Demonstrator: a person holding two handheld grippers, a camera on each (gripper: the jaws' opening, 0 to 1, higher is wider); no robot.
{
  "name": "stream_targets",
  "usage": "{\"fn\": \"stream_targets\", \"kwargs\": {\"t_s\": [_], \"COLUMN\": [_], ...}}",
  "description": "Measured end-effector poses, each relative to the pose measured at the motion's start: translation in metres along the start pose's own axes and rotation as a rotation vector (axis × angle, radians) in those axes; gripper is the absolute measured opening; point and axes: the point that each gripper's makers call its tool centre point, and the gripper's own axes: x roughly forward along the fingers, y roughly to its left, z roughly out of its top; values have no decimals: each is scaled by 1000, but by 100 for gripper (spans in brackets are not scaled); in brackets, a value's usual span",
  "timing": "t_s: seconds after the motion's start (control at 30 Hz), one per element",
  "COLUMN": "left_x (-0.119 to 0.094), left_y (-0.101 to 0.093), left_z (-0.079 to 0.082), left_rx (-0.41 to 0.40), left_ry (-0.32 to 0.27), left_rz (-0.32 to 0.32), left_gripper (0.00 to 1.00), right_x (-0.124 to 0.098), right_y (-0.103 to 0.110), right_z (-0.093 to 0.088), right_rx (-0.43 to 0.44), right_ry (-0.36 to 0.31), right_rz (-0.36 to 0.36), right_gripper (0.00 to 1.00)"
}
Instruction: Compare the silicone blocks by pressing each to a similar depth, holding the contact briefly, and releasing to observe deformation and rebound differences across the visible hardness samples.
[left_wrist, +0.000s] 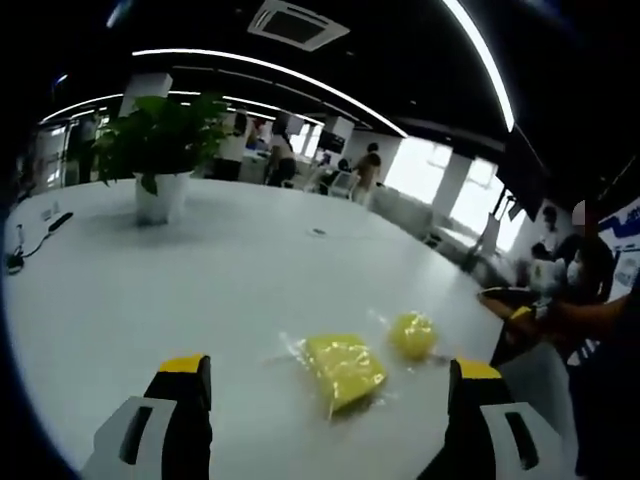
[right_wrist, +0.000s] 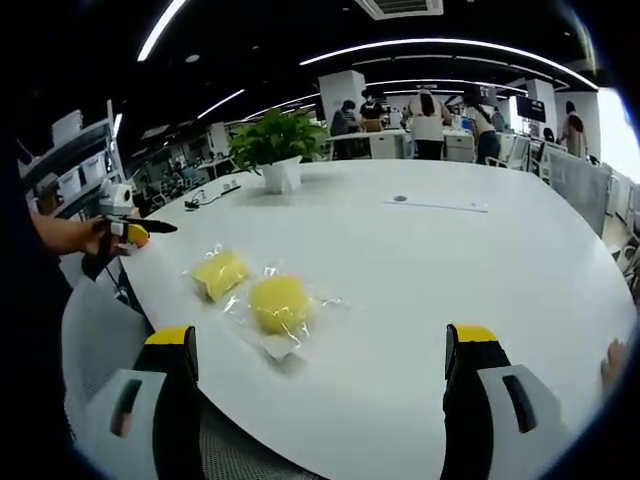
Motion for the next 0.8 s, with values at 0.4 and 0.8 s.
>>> {"fn": "stream_targets", "kwargs": {"t_s": [0.4, 0.8], "left_x": [-3, -9], "left_y": [-3, -6], "left_z": [6, 4], "left_rx": [3, 12], "left_ry": [-30, -39], "left_rz": [6, 22], "left_gripper": [100, 100], "right_x": [1, -8], "right_y": [6, 7], "right_z": [6, 3], "right_rx": [-7, -2], "right_ry": [-7, -5], "right_rz": [-1, -7], "right_gripper": [96, 96]}}
